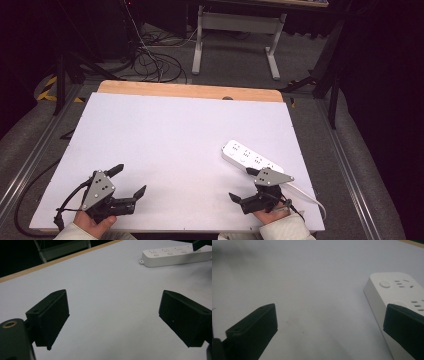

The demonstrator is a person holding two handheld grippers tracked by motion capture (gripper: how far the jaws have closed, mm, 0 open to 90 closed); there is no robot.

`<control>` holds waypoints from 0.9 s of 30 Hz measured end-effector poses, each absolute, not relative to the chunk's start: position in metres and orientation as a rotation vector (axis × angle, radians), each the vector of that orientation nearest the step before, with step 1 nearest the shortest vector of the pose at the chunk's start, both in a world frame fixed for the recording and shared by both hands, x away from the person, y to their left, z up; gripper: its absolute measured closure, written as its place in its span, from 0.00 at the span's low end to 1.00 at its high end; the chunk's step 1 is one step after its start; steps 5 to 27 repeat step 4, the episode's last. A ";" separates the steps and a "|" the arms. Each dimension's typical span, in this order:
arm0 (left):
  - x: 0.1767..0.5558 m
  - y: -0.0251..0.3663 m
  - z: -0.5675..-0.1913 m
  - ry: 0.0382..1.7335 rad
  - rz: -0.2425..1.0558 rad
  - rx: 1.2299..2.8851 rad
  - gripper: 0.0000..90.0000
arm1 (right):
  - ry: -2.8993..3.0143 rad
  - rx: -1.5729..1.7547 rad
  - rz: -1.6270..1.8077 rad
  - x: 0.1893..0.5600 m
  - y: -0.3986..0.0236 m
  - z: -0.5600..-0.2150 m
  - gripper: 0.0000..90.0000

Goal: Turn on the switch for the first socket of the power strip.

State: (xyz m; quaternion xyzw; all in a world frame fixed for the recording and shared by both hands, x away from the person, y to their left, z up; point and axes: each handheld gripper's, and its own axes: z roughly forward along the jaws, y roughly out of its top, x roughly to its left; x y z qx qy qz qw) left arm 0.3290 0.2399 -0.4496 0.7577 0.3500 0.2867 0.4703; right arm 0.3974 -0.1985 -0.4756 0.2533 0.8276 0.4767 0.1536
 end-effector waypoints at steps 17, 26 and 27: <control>0.330 0.240 -0.450 0.858 0.702 1.858 0.11 | 2.385 0.715 1.396 0.397 -0.197 -0.475 0.00; 0.330 0.240 -0.450 0.858 0.702 1.858 0.11 | 2.385 0.715 1.396 0.397 -0.197 -0.475 0.00; 0.330 0.240 -0.450 0.858 0.702 1.858 0.11 | 2.385 0.715 1.396 0.397 -0.197 -0.475 0.00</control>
